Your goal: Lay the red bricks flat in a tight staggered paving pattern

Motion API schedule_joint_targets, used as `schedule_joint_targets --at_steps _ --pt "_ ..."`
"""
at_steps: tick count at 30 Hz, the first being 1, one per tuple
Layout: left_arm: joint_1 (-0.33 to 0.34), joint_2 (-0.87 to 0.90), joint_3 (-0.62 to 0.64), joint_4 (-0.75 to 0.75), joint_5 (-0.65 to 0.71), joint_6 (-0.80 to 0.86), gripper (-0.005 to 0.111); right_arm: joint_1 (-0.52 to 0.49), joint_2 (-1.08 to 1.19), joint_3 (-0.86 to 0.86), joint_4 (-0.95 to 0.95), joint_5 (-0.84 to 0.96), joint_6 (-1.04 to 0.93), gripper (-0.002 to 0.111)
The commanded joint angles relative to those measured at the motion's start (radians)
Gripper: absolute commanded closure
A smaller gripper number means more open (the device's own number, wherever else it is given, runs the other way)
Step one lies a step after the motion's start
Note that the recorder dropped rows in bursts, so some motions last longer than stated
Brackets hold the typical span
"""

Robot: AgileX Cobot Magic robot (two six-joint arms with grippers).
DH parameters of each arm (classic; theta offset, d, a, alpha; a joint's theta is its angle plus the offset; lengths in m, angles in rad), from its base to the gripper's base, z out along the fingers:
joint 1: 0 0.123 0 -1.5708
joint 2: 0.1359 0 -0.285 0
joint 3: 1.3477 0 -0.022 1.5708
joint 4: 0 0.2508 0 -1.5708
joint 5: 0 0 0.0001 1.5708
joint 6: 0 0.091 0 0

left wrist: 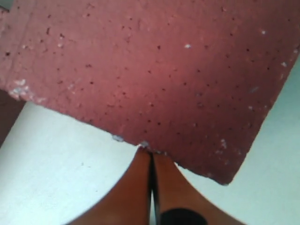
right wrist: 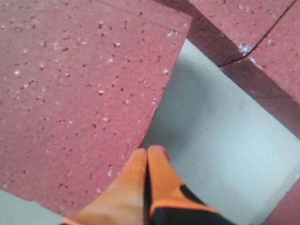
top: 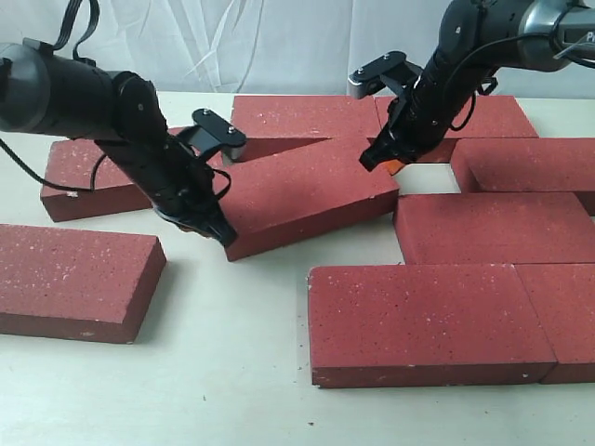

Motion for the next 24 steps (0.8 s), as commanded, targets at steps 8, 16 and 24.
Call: schedule_joint_targets --at_steps 8,16,24 --pt "0.114 -0.097 -0.022 -0.048 0.043 -0.043 0.107 0.020 0.002 0.006 0.078 0.088 0.002 0.109" --pt "0.112 -0.091 -0.018 -0.132 0.086 -0.042 0.107 0.020 -0.018 0.005 0.006 0.020 0.096 0.109" --pt "0.114 -0.018 -0.018 -0.080 0.036 -0.042 0.107 0.020 -0.018 0.005 0.003 0.069 0.132 0.109"
